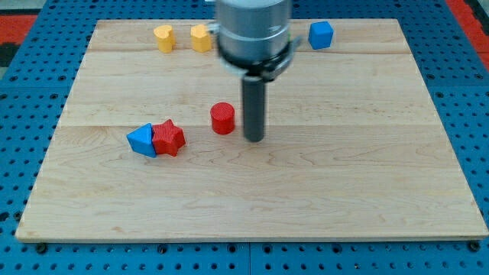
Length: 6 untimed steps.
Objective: Place the red circle vertically below the green circle
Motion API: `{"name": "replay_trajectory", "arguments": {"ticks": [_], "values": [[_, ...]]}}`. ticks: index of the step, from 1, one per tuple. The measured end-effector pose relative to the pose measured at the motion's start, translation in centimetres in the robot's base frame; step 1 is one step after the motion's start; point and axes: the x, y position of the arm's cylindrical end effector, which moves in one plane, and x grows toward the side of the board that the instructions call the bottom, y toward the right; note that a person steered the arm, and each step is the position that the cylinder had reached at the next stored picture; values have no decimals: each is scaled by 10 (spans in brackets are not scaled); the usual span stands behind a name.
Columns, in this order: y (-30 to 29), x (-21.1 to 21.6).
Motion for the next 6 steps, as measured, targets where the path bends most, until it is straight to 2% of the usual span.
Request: {"name": "replay_trajectory", "arguments": {"ticks": [1,2,3,5,6], "values": [[-56,-55],[-126,-40],[-13,-43],[95,41],[9,54]]}}
